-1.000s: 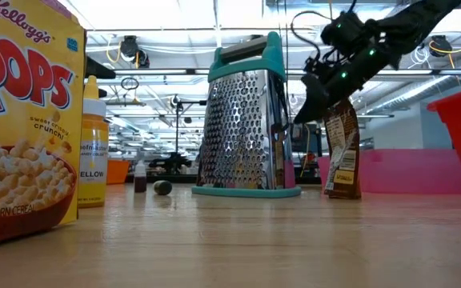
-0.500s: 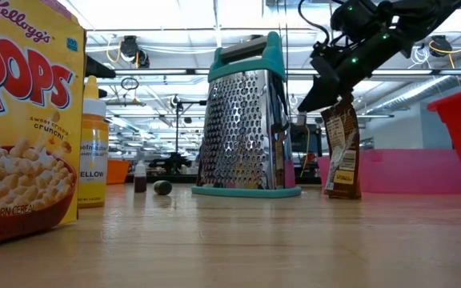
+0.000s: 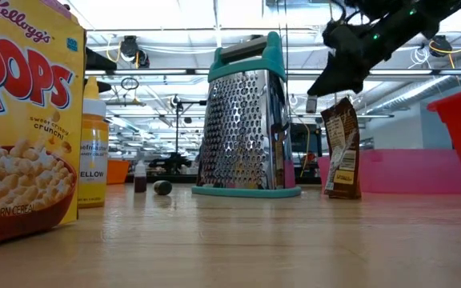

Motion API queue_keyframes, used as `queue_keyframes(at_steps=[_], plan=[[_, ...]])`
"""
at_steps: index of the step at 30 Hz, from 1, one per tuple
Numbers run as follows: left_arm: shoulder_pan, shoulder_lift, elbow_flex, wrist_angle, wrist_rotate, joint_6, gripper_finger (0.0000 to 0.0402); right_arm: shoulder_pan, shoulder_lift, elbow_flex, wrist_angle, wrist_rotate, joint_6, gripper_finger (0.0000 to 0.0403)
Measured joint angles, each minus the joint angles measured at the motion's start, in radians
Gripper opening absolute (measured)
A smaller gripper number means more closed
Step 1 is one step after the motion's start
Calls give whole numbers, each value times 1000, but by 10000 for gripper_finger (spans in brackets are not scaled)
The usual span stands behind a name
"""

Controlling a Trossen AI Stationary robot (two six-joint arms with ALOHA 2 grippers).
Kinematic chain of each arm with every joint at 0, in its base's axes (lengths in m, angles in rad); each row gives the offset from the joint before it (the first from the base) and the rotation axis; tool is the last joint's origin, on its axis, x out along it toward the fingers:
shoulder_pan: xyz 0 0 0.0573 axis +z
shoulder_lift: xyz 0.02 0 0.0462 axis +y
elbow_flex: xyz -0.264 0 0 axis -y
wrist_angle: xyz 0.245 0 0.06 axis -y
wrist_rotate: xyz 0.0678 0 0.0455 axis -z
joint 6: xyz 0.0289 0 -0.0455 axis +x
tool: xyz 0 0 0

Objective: Pick & Place Kitchen Items
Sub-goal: Put the small red food coloring bottle into the red bin

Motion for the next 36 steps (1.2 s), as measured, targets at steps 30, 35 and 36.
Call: queue_keyframes(at_steps=[30, 35, 36], plan=[[-16, 5, 0, 3, 73, -127, 255, 898, 71, 0, 148, 414, 234, 38], [-29, 11, 0, 12, 73, -127, 255, 978, 183, 0, 246, 423, 252, 38], [-31, 11, 0, 12, 73, -127, 255, 990, 205, 2, 257, 422, 258, 38]])
